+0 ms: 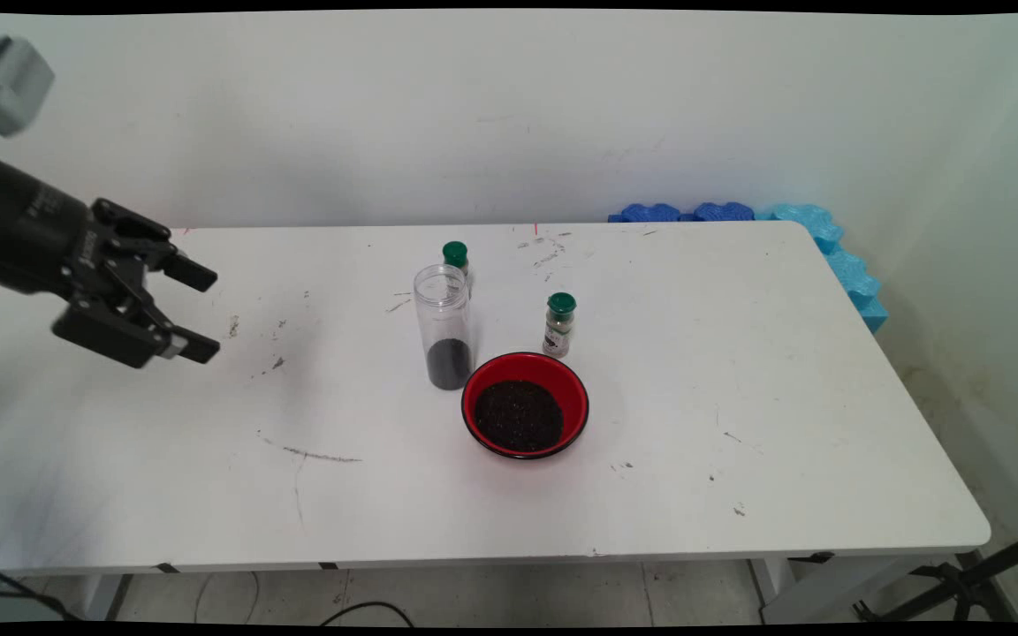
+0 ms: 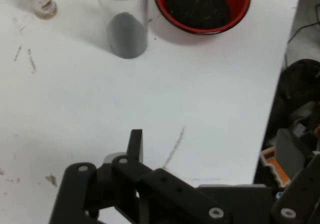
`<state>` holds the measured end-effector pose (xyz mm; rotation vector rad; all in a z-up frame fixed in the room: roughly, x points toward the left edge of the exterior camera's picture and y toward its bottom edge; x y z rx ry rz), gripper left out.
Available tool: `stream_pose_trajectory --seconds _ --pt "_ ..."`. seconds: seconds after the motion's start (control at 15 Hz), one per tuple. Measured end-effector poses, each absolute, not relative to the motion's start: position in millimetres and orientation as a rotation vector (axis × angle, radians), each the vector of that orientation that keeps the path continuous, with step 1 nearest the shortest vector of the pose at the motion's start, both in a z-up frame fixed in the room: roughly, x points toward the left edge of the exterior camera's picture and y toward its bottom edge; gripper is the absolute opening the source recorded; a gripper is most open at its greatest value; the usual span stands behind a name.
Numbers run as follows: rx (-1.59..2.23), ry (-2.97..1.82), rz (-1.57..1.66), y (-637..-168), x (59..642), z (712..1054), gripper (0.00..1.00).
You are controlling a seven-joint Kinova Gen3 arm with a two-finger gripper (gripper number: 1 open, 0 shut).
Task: Pick up the black seasoning powder from the table
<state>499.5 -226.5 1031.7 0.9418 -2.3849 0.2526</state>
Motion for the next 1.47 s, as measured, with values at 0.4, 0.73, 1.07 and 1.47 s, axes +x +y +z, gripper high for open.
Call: stream_pose_trajectory --seconds 0.4,0.73,1.07,1.47 --pt "0.969 -2.333 0.331 -243 492 985 1.00" --pt "0.969 -2.253 0.418 -266 479 947 1.00" --pt "0.941 -2.203 0.484 -291 466 914 1.00" --pt "0.907 -2.151 0.514 -320 447 882 1.00"
